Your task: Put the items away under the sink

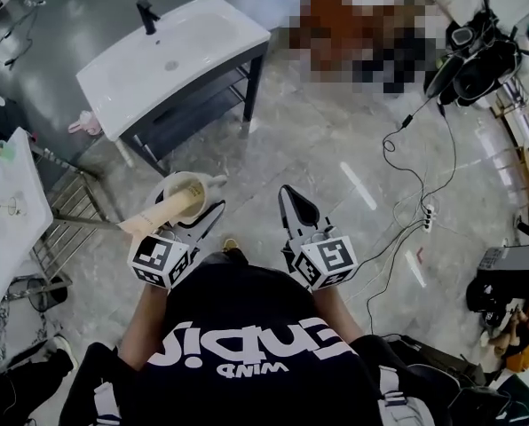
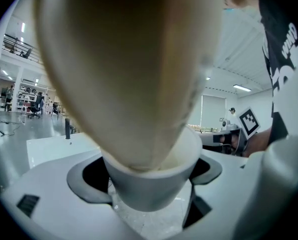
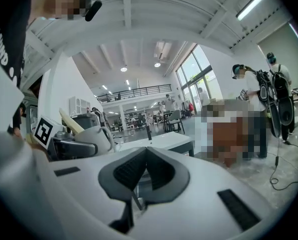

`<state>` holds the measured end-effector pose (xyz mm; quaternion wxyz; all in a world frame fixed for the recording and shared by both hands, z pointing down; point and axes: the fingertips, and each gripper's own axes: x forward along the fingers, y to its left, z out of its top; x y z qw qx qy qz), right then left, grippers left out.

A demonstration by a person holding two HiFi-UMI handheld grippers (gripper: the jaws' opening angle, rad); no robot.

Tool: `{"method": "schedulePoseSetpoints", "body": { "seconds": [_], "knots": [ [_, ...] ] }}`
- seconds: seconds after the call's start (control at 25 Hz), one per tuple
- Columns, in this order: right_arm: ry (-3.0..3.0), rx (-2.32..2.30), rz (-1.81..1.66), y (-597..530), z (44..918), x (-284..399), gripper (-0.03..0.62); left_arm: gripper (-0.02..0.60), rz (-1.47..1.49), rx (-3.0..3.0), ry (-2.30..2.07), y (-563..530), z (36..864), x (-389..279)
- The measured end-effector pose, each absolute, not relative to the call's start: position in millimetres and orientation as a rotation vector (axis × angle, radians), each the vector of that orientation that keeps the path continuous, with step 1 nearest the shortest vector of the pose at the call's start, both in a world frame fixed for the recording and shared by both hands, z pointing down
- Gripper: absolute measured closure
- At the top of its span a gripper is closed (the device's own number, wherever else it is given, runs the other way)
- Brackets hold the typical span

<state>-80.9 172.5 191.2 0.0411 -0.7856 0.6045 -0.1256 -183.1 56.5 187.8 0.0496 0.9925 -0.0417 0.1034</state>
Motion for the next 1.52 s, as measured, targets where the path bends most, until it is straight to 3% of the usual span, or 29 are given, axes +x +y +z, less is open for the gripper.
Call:
{"method": "schedulePoseSetpoints", "body": {
  "seconds": [0.76, 1.52],
  "knots": [
    [1.779, -2.431, -0.423, 114, 196, -3, 0.576, 0.120, 0.370, 2.994, -0.016, -2, 197, -93],
    [2.017, -2.267, -0.443, 41, 193, 136, 0.576, 0.120, 0.364, 2.966, -0.276, -50, 195, 23]
  ]
}}
